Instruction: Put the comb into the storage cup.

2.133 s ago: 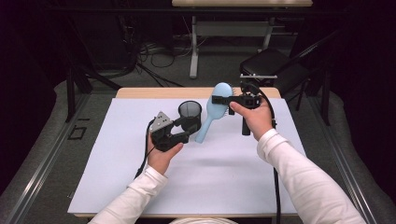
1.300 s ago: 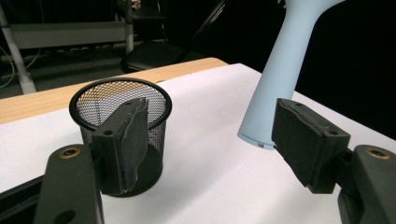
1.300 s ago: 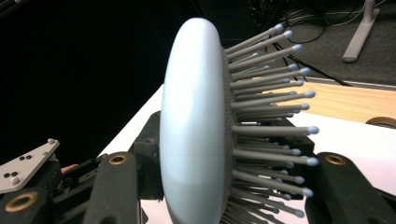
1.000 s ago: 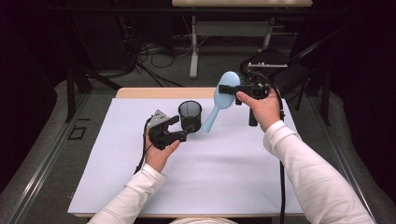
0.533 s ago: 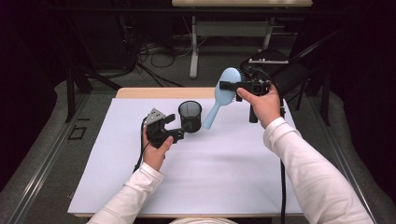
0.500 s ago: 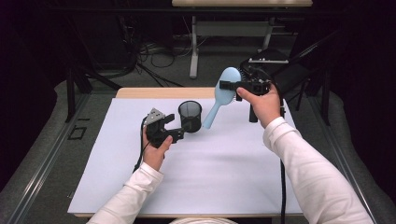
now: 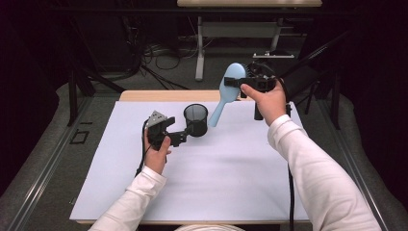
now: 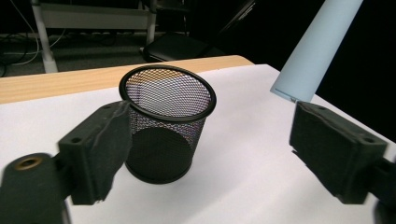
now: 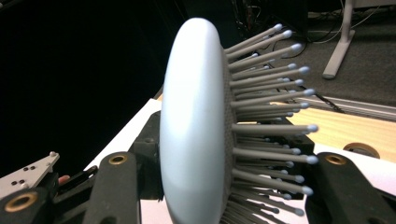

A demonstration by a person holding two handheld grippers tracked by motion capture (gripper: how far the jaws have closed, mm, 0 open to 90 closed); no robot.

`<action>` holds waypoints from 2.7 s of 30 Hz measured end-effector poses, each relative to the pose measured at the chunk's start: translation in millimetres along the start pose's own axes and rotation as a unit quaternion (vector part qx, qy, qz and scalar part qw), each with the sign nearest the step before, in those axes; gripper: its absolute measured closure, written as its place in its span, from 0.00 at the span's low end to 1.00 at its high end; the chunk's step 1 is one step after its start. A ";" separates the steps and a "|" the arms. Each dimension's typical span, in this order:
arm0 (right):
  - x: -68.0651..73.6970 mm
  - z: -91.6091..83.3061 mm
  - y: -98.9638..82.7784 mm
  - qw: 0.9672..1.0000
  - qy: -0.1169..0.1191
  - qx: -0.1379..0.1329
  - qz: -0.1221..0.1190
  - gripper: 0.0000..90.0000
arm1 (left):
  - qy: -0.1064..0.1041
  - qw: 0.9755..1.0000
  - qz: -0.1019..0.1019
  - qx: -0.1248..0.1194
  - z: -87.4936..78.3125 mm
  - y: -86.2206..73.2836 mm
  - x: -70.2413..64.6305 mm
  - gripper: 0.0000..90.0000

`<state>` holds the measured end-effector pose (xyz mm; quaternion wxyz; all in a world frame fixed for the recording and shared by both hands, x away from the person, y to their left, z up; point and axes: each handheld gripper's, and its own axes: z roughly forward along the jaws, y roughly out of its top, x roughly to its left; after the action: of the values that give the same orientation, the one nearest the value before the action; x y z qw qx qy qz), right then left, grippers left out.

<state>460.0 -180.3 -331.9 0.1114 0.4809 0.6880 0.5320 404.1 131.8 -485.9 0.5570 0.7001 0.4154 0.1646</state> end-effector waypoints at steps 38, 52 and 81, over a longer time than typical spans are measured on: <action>21.0 45.5 26.0 0.997 -0.060 -0.013 -0.044 0.52 | 0.039 0.999 -0.011 0.008 -8.6 4.0 25.3 0.01; 21.3 62.4 28.1 0.994 -0.092 -0.023 -0.053 0.52 | 0.043 0.999 -0.013 0.011 -8.1 3.5 27.5 0.01; 41.4 91.1 15.1 0.992 -0.094 -0.016 -0.086 0.52 | 0.044 0.999 -0.021 0.015 -7.4 2.7 29.4 0.01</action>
<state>507.6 -91.5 -341.6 0.2283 0.4656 0.7051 0.4837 417.7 159.0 -487.8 0.5309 0.6916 0.4568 0.1768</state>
